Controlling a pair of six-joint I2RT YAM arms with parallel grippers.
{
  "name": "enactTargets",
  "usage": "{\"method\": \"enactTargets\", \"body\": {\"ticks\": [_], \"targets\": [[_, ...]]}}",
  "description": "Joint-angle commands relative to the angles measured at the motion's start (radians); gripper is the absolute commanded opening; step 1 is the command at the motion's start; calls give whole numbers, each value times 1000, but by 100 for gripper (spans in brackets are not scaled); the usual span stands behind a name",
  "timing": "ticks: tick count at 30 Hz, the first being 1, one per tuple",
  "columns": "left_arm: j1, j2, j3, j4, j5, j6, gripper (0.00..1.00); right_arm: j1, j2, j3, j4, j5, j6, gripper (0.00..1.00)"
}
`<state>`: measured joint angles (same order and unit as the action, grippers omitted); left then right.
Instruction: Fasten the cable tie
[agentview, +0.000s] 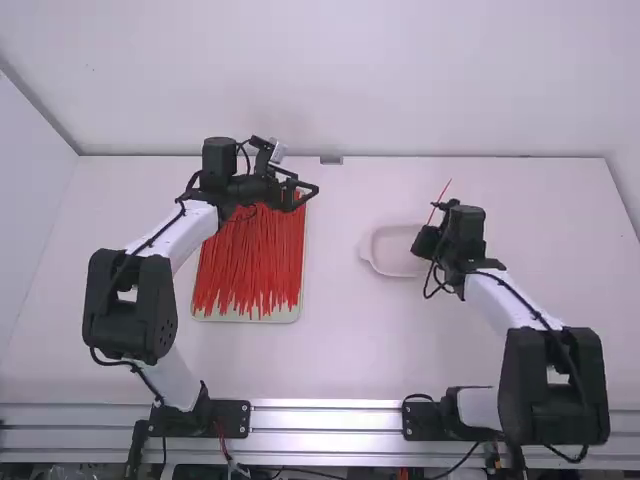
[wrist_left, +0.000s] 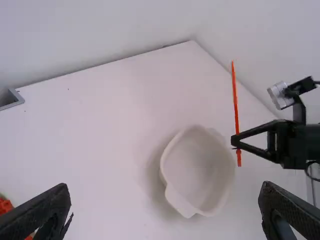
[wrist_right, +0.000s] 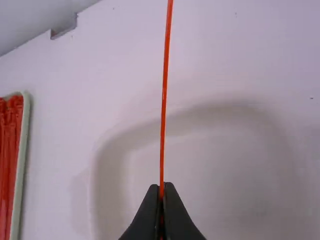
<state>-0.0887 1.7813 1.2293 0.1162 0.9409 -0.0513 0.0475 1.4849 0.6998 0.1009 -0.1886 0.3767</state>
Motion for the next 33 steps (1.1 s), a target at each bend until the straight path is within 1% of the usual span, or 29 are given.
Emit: {"method": "enactTargets", "body": {"ticks": [1, 5, 12, 13, 15, 16, 17, 18, 24, 25, 27, 29, 30, 31, 33], "targets": [[3, 1, 23, 5, 11, 18, 99, 5, 82, -1, 17, -23, 21, 0], [3, 1, 23, 15, 11, 15, 99, 6, 174, 43, 30, -66, 45, 0], [3, 1, 23, 15, 11, 15, 99, 13, 204, 80, 23, -64, 35, 0], [5, 1, 23, 15, 11, 15, 99, 13, 204, 82, 26, -64, 35, 3], [3, 1, 23, 15, 11, 15, 99, 9, 204, 87, 25, -64, 39, 32], [5, 1, 23, 16, 11, 15, 99, 10, 204, 88, 24, -65, 38, 42], [3, 1, 23, 15, 11, 15, 99, 10, 203, 90, 24, -65, 39, 55], [3, 1, 23, 15, 11, 15, 99, 10, 202, 93, 19, -66, 39, 98], [6, 1, 23, 23, 11, 14, 99, 19, 202, 141, -65, -74, 36, 98], [4, -5, 24, 23, 6, -5, 99, 21, 198, 170, -127, -84, 19, 98], [13, -14, 24, 22, 4, -12, 99, 26, 192, 189, -171, -84, 9, 98], [40, -38, 24, 9, 11, -11, 99, 41, 175, 227, -259, -84, -12, 98], [44, -42, 24, 6, 11, -12, 99, 43, 173, 234, -272, -84, -16, 98], [64, -58, 24, -9, 10, -12, 99, 50, 156, 258, -326, -81, -28, 98], [92, -80, 24, -40, 10, -11, 99, 61, 125, 280, -380, -75, -42, 98]]}}
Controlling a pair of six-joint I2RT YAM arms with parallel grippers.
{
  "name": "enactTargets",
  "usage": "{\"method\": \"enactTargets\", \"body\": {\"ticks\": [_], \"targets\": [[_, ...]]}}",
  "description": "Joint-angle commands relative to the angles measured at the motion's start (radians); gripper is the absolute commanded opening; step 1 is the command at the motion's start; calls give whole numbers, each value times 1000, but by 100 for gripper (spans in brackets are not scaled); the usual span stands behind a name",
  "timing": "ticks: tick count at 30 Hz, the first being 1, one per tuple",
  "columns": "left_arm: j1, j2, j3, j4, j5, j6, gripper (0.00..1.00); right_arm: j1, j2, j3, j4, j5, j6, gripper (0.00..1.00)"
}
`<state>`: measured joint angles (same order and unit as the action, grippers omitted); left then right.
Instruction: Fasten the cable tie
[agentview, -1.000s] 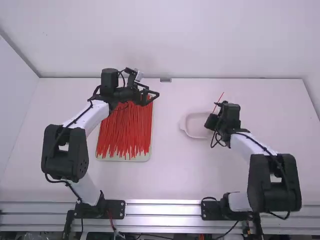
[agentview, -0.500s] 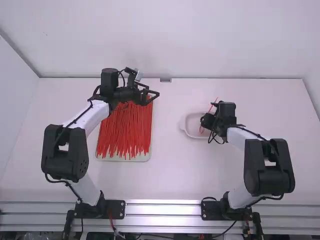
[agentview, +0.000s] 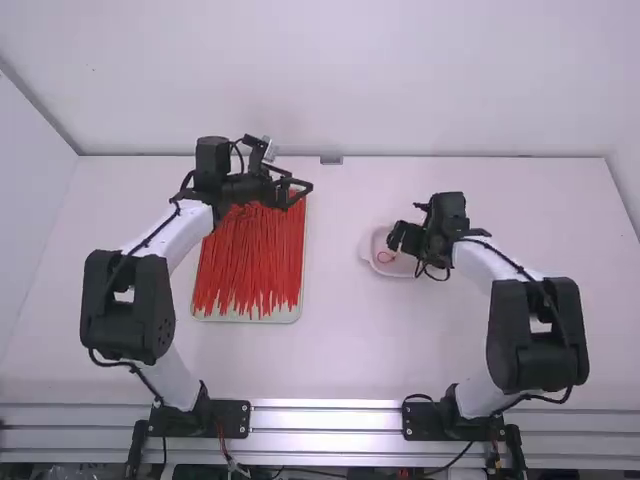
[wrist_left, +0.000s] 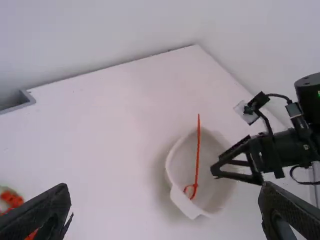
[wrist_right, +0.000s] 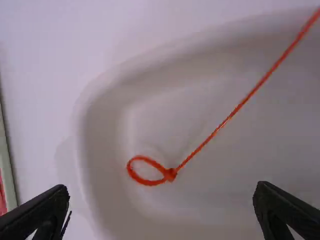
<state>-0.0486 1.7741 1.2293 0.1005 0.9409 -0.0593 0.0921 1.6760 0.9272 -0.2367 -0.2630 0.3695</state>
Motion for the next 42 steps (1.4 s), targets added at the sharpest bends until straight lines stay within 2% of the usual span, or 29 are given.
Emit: {"method": "enactTargets", "body": {"ticks": [1, 6, 12, 34, 42], "targets": [[52, -72, 24, -25, 10, -3, 99, 16, -66, 53, -42, -1, -34, 98], [109, -111, 24, -99, 11, -3, 99, 48, -154, 70, -94, 1, -34, 98], [113, -115, 23, -125, 11, -66, 99, 46, -219, 70, -143, 2, -34, 98], [113, -115, 23, -173, 10, -80, 99, 53, -225, 68, -194, -7, -26, 98], [113, -115, 23, -187, 11, -82, 99, 53, -225, 68, -194, -58, -26, 98]]}}
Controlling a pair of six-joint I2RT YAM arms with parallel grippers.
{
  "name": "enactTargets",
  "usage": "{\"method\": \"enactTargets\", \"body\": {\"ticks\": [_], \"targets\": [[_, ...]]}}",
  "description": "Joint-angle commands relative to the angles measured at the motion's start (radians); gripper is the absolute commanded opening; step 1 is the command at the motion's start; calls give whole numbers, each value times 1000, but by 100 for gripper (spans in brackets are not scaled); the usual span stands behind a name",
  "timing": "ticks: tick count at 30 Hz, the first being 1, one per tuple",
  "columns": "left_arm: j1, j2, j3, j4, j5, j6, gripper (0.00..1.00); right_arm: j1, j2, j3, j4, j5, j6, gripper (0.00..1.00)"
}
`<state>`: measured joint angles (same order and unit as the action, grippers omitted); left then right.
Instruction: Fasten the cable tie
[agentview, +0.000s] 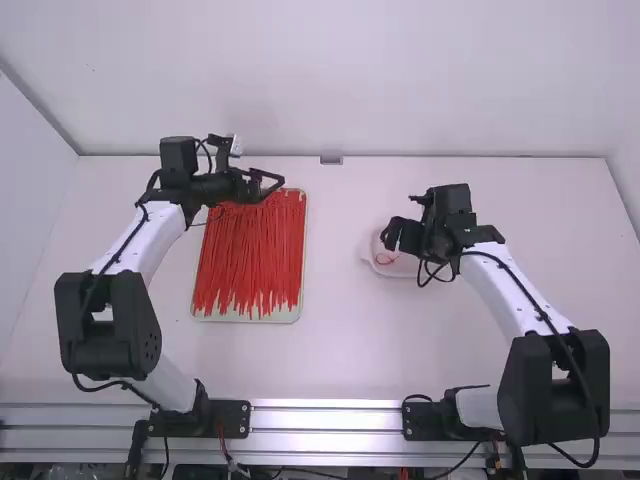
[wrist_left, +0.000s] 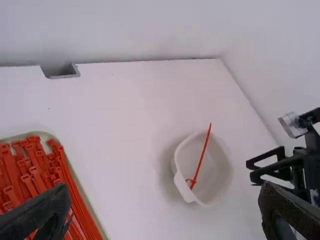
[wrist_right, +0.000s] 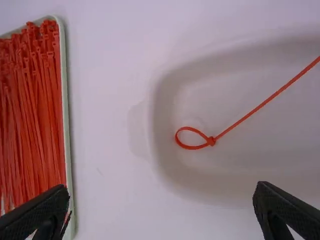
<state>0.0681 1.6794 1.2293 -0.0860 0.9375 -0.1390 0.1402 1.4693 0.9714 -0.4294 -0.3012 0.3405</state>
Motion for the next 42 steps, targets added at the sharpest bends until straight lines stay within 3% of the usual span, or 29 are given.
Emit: {"method": "enactTargets", "body": {"ticks": [1, 12, 20, 25, 34, 42], "targets": [[-3, -20, 23, 0, 14, -2, 99, 5, -18, 24, -1, -20, 3, 98], [-6, -23, 20, 2, 11, 0, 99, 2, -21, 22, 5, -18, 1, 98], [-68, -94, -51, 74, -60, 71, 92, -71, -95, -52, 79, 56, -73, 91], [-68, -161, -118, 86, -127, 138, 85, -140, -168, -125, 152, 129, -146, 83], [-68, -307, -264, 86, -273, 139, 70, -140, -331, -289, 315, 292, -310, 67], [-68, -467, -424, 86, -433, 139, 54, -140, -506, -464, 429, 301, -340, 49]]}}
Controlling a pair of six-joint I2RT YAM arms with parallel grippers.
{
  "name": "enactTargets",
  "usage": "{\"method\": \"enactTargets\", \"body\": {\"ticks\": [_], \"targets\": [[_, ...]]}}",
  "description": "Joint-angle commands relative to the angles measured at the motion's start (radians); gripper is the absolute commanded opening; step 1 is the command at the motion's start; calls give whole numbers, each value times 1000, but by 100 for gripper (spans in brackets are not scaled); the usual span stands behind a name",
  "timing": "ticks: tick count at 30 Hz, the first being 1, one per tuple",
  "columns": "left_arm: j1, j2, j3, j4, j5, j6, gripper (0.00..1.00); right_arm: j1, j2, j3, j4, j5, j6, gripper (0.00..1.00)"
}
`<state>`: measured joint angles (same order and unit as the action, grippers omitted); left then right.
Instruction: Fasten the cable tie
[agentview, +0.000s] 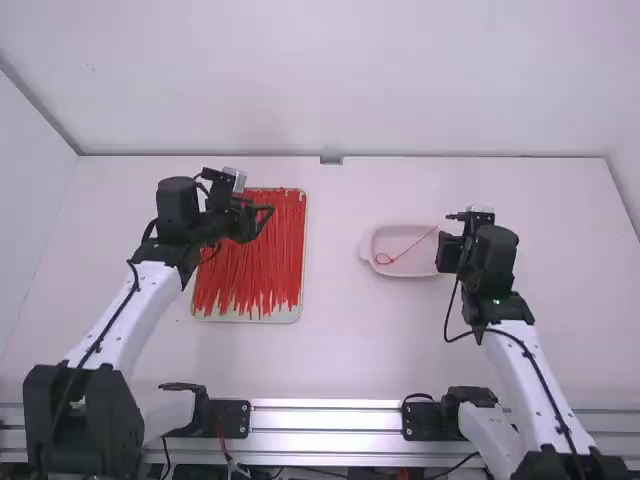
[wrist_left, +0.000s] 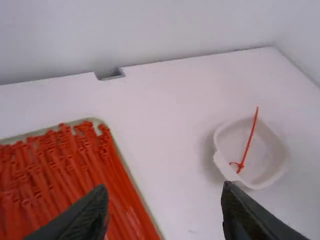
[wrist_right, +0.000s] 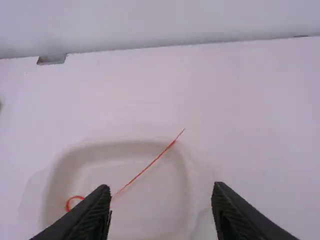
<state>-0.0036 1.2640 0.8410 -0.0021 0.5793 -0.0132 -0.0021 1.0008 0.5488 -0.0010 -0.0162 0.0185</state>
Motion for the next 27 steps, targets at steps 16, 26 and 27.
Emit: {"method": "enactTargets", "body": {"ticks": [16, 26, 27], "targets": [[4, -405, -389, 2, -428, 13, 19, 2, -387, -390, 1, 16, -19, 15], [4, -622, -606, 2, -579, 13, 0, 2, -581, -549, 1, 16, -19, 0], [4, -644, -628, 2, -579, 13, 0, 2, -600, -549, 1, 16, -19, 0]]}}
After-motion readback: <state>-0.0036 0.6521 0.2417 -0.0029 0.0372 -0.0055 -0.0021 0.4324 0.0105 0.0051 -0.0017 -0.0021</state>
